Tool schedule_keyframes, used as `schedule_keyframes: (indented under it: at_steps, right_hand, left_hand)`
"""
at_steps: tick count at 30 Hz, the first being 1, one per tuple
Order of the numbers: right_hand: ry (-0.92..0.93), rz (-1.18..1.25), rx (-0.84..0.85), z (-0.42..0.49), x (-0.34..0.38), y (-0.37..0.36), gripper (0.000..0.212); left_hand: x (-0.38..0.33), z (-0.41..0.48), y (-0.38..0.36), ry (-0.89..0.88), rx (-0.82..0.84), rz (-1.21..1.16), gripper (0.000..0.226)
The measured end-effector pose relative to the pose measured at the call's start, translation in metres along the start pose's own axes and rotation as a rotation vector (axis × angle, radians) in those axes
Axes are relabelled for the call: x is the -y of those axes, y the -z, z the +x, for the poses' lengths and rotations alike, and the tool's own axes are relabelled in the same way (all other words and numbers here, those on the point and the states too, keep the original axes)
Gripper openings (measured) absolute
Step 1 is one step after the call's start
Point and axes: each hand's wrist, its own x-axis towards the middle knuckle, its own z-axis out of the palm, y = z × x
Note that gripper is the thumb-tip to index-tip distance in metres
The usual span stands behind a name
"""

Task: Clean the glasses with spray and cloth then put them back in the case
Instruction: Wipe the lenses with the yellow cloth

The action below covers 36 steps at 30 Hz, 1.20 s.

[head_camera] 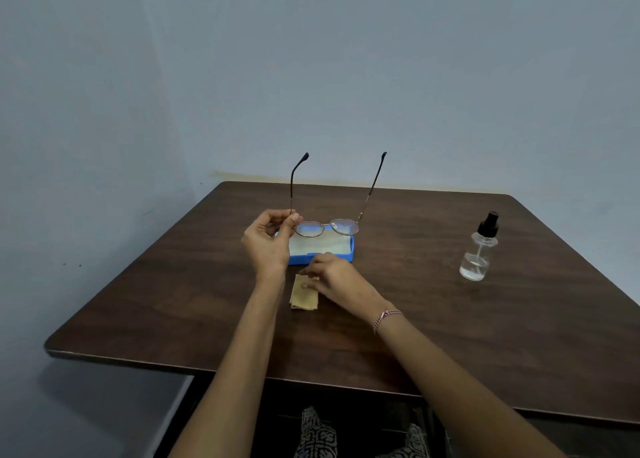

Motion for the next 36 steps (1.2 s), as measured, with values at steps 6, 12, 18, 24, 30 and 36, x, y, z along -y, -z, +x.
schedule_keyframes:
  at_steps: [6, 12, 18, 24, 30, 36]
  right_hand:
    - [-0.053, 0.001, 0.112, 0.006, 0.001, -0.007, 0.041]
    - [-0.071, 0.010, 0.107, 0.007, -0.001, -0.013, 0.040]
    - [-0.027, 0.005, 0.060, 0.005, -0.004, -0.012, 0.032]
    - [-0.102, 0.348, -0.042, -0.008, -0.024, 0.020, 0.015]
    - [-0.203, 0.707, -0.342, -0.032, -0.057, 0.077, 0.010]
    - [-0.310, 0.941, -0.581, -0.051, -0.092, 0.089, 0.032]
  left_hand:
    - [0.001, 0.001, 0.004, 0.018, -0.023, -0.015, 0.019]
    - [0.011, 0.001, 0.002, 0.021, -0.007, -0.010, 0.014]
    - [0.013, 0.000, -0.010, 0.042, 0.004, 0.010, 0.017]
    - [0.018, 0.000, -0.030, 0.014, 0.023, 0.010, 0.016]
    - [0.023, -0.010, -0.066, 0.006, 0.095, 0.051, 0.019]
    - [0.025, -0.020, -0.105, -0.005, 0.160, 0.106, 0.020]
